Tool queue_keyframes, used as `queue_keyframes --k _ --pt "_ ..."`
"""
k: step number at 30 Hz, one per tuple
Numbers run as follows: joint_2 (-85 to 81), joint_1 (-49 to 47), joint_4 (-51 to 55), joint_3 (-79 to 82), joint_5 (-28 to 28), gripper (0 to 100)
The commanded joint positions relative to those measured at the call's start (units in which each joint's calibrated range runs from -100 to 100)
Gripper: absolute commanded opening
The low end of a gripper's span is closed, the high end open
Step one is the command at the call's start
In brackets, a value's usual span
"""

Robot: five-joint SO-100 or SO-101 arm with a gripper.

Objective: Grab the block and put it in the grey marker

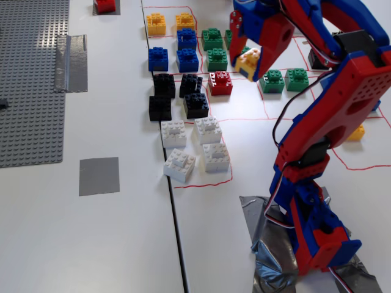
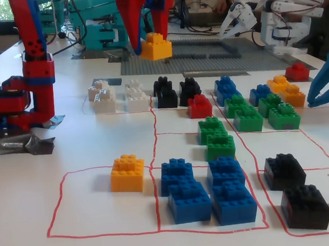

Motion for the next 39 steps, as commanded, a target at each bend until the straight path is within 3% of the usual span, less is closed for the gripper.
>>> queue_keyframes --k 1,12,21,39 --pt "-4.47 -6.97 0.48 -3.72 -1.61 0" --pt "0.07 -26.80 -6.50 -3.54 -4.59 0" --pt "9.22 -37.00 -15.75 -4.90 -4.69 0" --pt "28.53 -40.34 -24.59 -13.81 -3.42 2"
